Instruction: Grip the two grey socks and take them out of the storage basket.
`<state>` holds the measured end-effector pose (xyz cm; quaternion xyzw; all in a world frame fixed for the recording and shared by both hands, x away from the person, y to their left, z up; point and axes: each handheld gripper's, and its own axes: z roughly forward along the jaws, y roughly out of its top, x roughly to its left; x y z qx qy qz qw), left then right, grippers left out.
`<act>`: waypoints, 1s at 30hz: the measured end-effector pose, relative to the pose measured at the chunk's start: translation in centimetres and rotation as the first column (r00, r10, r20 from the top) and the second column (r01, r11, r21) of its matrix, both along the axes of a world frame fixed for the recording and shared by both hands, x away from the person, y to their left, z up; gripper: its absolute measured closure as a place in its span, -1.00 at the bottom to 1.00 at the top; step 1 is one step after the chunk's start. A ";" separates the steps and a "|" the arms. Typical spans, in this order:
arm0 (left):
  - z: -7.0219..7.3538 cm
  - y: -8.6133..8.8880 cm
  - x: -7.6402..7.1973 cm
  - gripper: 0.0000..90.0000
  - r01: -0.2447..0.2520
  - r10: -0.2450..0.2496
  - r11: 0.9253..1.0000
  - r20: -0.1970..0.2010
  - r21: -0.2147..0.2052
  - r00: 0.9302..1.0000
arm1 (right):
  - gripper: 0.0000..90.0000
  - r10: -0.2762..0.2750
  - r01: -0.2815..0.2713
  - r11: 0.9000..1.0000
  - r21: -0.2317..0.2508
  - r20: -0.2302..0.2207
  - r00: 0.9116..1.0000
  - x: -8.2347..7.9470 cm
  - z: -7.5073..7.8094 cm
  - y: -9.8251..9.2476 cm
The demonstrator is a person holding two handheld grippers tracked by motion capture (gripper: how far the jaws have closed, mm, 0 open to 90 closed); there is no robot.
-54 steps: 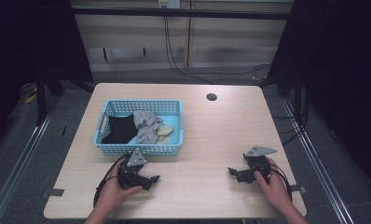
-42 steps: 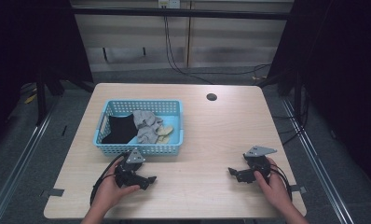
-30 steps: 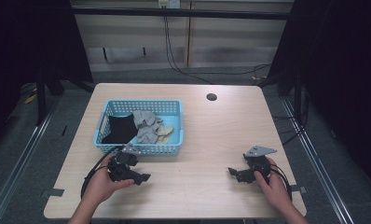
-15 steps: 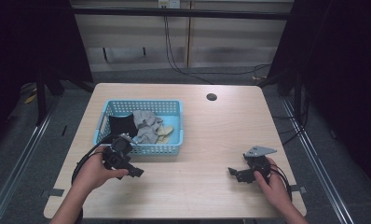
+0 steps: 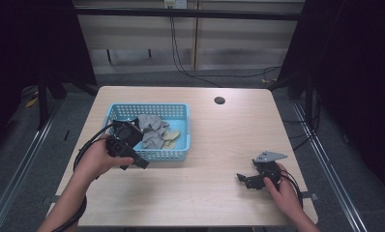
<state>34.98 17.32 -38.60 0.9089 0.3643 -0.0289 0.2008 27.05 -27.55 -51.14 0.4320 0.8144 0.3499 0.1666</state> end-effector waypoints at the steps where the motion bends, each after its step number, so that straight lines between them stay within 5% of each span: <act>1: 0.1 0.0 0.2 -0.46 -0.008 0.008 1.000 -0.001 -0.003 1.000 | -0.76 0.000 0.000 1.000 0.000 0.000 1.000 0.0 0.0 0.0; 19: 0.2 -0.8 4.8 -0.46 -0.082 0.082 0.997 0.034 0.004 0.996 | -0.76 0.004 -0.004 1.000 -0.001 0.006 1.000 0.0 0.0 0.0; 30: -1.4 -0.7 7.7 -0.44 -0.170 0.172 0.985 0.069 -0.025 0.983 | -0.76 0.007 -0.007 1.000 -0.001 0.008 1.000 0.1 0.0 0.0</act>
